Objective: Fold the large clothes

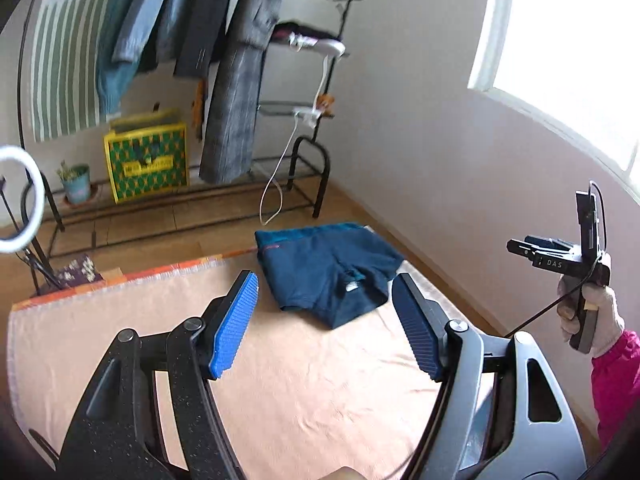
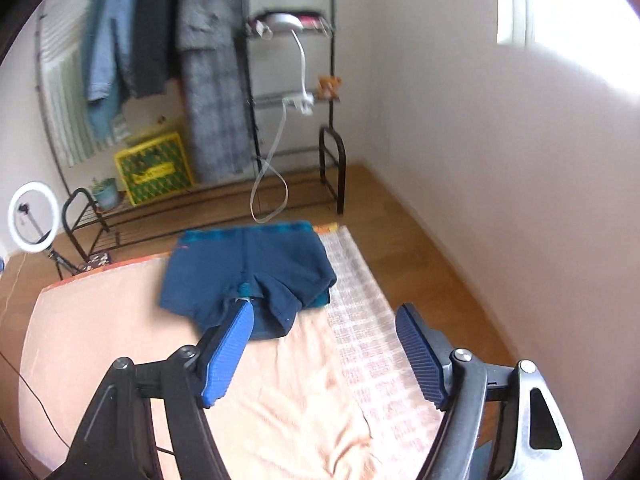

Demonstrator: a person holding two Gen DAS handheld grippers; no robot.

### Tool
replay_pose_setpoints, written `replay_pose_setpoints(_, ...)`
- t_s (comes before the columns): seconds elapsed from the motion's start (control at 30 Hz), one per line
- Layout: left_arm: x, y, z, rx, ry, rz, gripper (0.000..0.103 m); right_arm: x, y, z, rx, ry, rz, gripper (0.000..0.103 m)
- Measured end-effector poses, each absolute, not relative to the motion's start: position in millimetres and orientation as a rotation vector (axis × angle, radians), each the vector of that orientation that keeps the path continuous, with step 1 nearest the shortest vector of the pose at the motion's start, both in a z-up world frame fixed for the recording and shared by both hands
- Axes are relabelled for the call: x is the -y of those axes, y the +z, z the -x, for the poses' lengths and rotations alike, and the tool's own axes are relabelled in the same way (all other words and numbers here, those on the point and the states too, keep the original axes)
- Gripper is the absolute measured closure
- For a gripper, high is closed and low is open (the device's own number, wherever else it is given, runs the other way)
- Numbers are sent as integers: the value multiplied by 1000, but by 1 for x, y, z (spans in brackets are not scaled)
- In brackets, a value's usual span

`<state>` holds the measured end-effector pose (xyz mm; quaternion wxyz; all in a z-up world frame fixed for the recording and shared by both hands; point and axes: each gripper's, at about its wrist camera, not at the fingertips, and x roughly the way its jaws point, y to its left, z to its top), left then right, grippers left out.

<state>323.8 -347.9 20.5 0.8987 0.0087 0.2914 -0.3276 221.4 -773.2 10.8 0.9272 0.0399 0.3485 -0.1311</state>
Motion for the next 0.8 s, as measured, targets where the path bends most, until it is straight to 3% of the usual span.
replay_pose_setpoints(0.4,315,95,-194,-503,-755,-52,30,739,87,-91,-589,-273,-84,26)
replay_pose_setpoints(0.63,296,83,-159,-563,-760,-48,30,698,81,-53,-593,-248,-23,22)
replay_pose_setpoints(0.8,286,67,-139,-565,-736,-74,29,665,62,-34,-589,-242,3,14)
